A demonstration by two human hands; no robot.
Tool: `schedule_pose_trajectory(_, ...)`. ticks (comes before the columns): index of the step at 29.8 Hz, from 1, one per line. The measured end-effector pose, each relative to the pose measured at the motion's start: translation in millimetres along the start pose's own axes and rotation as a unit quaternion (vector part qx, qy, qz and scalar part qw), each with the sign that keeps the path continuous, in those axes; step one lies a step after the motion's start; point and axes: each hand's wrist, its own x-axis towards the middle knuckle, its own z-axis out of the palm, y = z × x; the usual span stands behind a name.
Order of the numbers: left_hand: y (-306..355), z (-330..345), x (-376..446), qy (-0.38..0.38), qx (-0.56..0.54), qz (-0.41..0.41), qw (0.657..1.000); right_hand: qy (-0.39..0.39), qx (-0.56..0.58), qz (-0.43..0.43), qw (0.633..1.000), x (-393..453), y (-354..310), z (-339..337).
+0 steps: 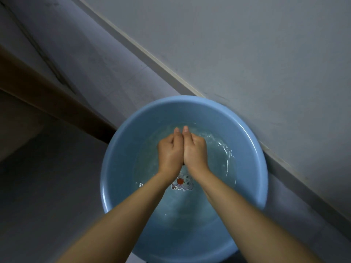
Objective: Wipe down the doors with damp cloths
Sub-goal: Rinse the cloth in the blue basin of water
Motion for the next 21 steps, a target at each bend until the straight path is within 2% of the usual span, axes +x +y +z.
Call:
schedule_pose_trajectory(5,10,0,-2,0.004,-0.004,-0.001,1.0,-0.041,-0.063,-0.009,0.997,-1,-10,-8)
schedule_pose_trajectory(8,32,-5,-4,-0.012,-0.059,-0.081,0.995,-0.077,-0.063,0.064,0.993,-2,-32,-22)
schedule_pose_trajectory(11,67,-25,-12,-0.089,-0.066,-0.144,0.983,-0.107,-0.097,0.087,0.986,-10,-71,-46)
schedule_pose_trajectory(16,169,-73,-45,-0.153,-0.056,-0.136,0.977,-0.101,-0.106,0.065,0.987,-49,-172,-87)
schedule_pose_trajectory(21,317,-118,-93,-0.138,-0.01,-0.114,0.984,-0.101,-0.023,0.059,0.993,-100,-316,-122)
